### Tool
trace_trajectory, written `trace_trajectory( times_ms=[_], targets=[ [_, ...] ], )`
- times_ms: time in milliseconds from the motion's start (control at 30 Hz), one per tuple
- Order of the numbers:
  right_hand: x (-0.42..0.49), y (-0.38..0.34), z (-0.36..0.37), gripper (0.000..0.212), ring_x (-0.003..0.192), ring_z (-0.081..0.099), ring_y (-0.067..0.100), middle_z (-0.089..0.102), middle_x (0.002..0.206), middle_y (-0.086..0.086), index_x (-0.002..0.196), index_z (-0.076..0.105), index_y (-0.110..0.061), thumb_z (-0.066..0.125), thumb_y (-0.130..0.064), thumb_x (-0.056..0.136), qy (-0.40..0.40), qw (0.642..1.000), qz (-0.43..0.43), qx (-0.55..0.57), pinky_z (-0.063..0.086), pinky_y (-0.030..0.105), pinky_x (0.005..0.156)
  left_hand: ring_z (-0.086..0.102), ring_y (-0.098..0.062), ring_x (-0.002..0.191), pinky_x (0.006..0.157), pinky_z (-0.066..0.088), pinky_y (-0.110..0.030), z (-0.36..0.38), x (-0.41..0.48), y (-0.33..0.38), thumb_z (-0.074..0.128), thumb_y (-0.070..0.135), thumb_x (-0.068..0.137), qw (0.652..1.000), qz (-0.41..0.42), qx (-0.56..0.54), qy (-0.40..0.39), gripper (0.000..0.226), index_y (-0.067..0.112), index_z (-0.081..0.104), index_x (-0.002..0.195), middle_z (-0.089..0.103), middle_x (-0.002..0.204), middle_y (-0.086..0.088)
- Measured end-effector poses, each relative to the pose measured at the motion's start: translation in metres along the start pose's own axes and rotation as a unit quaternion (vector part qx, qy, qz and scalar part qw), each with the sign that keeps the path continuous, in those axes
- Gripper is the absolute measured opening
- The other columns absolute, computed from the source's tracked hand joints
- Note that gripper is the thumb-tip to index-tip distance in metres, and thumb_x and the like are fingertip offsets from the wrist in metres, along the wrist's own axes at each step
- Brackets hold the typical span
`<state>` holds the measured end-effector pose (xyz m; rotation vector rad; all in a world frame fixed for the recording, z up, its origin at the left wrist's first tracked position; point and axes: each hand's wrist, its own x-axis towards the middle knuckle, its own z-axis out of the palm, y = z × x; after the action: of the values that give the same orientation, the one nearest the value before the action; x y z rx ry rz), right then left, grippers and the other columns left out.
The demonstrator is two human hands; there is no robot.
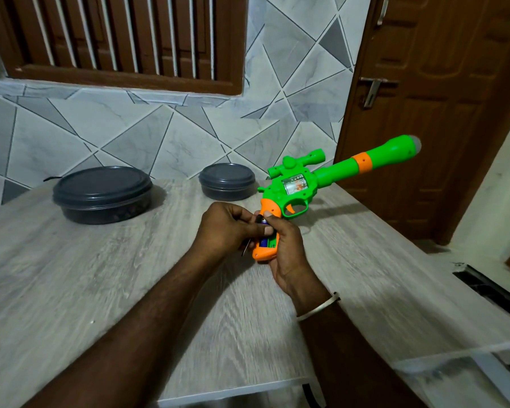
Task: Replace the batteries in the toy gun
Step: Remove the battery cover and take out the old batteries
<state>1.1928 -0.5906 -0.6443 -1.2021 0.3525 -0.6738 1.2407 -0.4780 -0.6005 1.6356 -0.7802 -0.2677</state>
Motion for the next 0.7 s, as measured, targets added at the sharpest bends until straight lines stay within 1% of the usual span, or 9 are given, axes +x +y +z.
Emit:
trace_trajectory(
  times_ms=[133,200,267,333,400,467,533,600,700],
  targets=[
    [0.001,0.003,0.001,0.037,0.074,0.066,0.029,0.069,0.087,0.014,0.085,0.074,-0.013,0.073,-0.042,0.061,0.011,0.999,-0.010,0.032,0.050,0.039,0.068,0.052,-0.010,0.038,0.039,0.037,-0.019,0.004,0.002,-0.002,0.090,0.018,0.071,0.999,0.008,0.018,0.027,0.021,0.002,0.076,0.075,0.067,0.054,-0.008],
    [0.002,0.003,0.000,0.034,0.077,0.067,0.028,0.070,0.087,0.014,0.089,0.072,-0.010,0.072,-0.035,0.067,0.011,0.999,-0.008,0.046,0.052,0.038,0.069,0.052,-0.013,0.038,0.039,0.036,-0.019,0.005,0.003,-0.003,0.089,0.018,0.072,0.999,0.005,0.016,0.034,0.019,0.004,0.076,0.074,0.067,0.055,-0.010],
    [0.002,0.002,-0.001,0.031,0.070,0.067,0.024,0.068,0.085,0.014,0.094,0.070,-0.007,0.068,-0.032,0.075,-0.001,0.998,-0.006,0.059,0.052,0.032,0.061,0.048,-0.012,0.036,0.039,0.034,-0.017,0.003,0.001,-0.002,0.088,0.016,0.073,1.000,-0.001,-0.005,0.031,0.017,0.002,0.077,0.074,0.064,0.052,-0.011],
    [0.000,0.000,-0.001,0.026,0.057,0.063,0.019,0.064,0.082,0.014,0.094,0.067,-0.007,0.063,-0.031,0.086,-0.023,0.997,-0.001,0.074,0.046,0.024,0.049,0.045,-0.012,0.034,0.038,0.032,-0.016,0.003,-0.002,0.003,0.085,0.012,0.076,0.999,-0.017,-0.043,0.023,0.017,-0.003,0.076,0.078,0.060,0.048,-0.010],
    [-0.002,-0.003,-0.001,0.023,0.050,0.061,0.017,0.064,0.080,0.012,0.094,0.067,-0.009,0.059,-0.030,0.092,-0.029,0.996,0.004,0.086,0.043,0.021,0.046,0.047,-0.011,0.034,0.037,0.035,-0.017,0.000,-0.003,0.009,0.083,0.007,0.078,0.993,-0.039,-0.104,0.030,0.019,-0.009,0.072,0.081,0.059,0.047,-0.008],
    [-0.004,-0.006,-0.001,0.023,0.048,0.061,0.016,0.063,0.077,0.010,0.099,0.064,-0.009,0.052,-0.028,0.096,-0.017,0.996,0.004,0.084,0.045,0.021,0.044,0.050,-0.009,0.038,0.039,0.040,-0.017,-0.014,0.000,0.014,0.080,0.003,0.079,0.988,-0.049,-0.132,0.065,0.017,-0.009,0.071,0.085,0.060,0.053,-0.006],
    [-0.002,-0.006,-0.002,0.023,0.050,0.059,0.017,0.059,0.076,0.010,0.101,0.062,-0.007,0.048,-0.026,0.098,-0.007,0.995,0.001,0.096,0.048,0.024,0.043,0.054,-0.009,0.045,0.044,0.045,-0.021,-0.037,0.005,0.013,0.081,0.008,0.079,0.992,-0.048,-0.067,0.099,0.015,-0.003,0.073,0.084,0.065,0.063,-0.009],
    [-0.001,-0.007,-0.002,0.022,0.050,0.058,0.018,0.059,0.074,0.009,0.097,0.061,-0.007,0.048,-0.025,0.099,0.003,0.994,0.003,0.110,0.048,0.025,0.043,0.058,-0.010,0.051,0.046,0.047,-0.021,-0.060,0.009,0.007,0.081,0.012,0.081,0.991,-0.060,0.048,0.109,0.013,0.001,0.073,0.083,0.068,0.067,-0.009],
    [-0.001,-0.006,0.000,0.022,0.049,0.057,0.017,0.058,0.073,0.009,0.094,0.060,-0.008,0.048,-0.026,0.099,0.002,0.993,0.008,0.115,0.047,0.025,0.044,0.060,-0.015,0.058,0.049,0.048,-0.024,-0.075,0.014,-0.005,0.082,0.015,0.081,0.972,-0.128,0.174,0.091,0.017,0.001,0.073,0.085,0.069,0.072,-0.012]
  ],
)
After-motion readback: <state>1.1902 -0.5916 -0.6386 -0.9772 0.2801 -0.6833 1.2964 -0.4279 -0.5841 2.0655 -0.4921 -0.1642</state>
